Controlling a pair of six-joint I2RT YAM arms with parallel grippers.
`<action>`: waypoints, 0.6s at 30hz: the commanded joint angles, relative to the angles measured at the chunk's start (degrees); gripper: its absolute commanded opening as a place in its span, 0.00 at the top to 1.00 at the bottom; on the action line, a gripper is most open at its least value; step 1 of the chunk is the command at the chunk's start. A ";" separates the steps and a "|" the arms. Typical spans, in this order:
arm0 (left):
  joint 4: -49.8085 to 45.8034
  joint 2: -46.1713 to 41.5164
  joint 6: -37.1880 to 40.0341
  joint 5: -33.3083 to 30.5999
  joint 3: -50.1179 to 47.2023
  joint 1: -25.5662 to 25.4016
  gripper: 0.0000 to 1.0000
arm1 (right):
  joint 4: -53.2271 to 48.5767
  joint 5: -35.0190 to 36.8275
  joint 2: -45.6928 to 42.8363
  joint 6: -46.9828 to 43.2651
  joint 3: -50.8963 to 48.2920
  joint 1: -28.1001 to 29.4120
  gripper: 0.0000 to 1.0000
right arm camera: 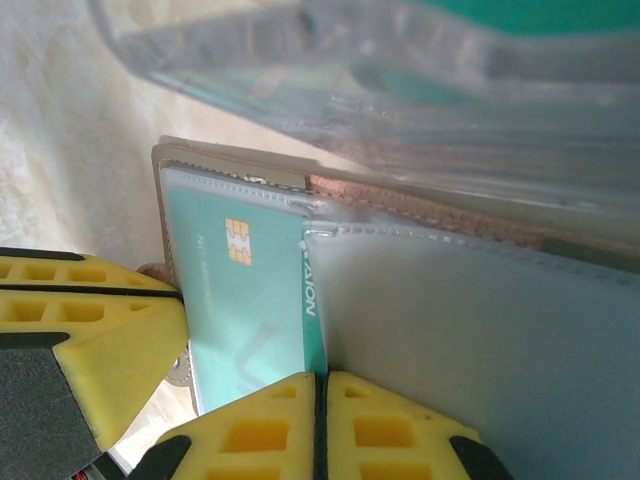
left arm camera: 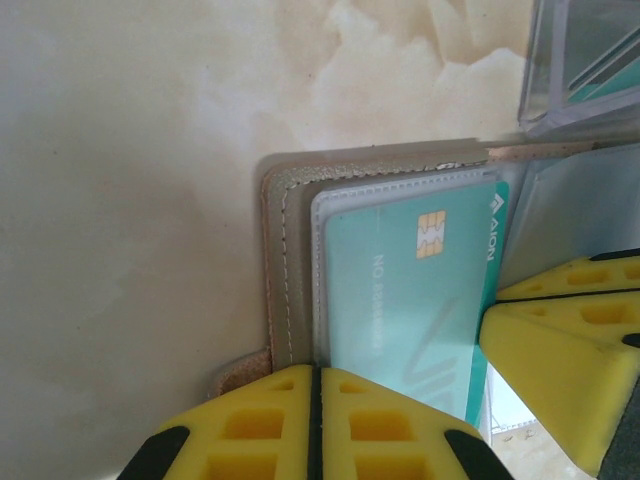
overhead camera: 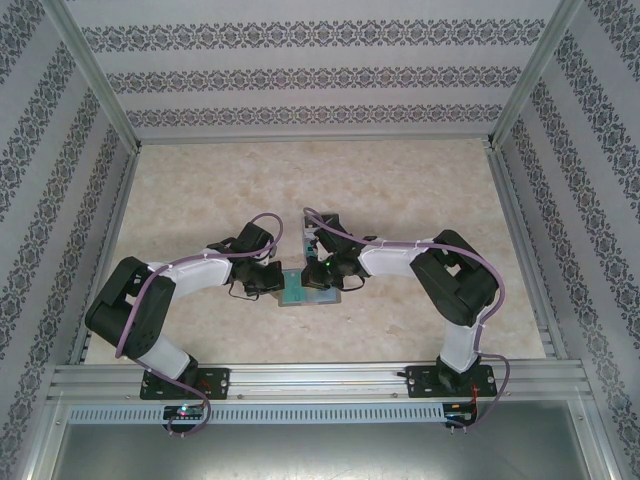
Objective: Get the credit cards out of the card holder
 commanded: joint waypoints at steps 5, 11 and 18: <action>-1.35 2.50 0.24 -0.36 -0.86 -0.52 1.00 | -2.30 3.20 -3.56 -0.87 -2.74 -0.45 1.00; -1.35 2.31 0.22 -0.37 -0.91 -0.46 1.00 | -4.19 5.23 -6.86 -1.20 -4.41 -1.09 1.00; -1.45 1.67 0.21 -0.36 -1.28 -0.49 1.00 | -6.14 6.05 -8.33 -2.55 -4.79 -1.37 1.00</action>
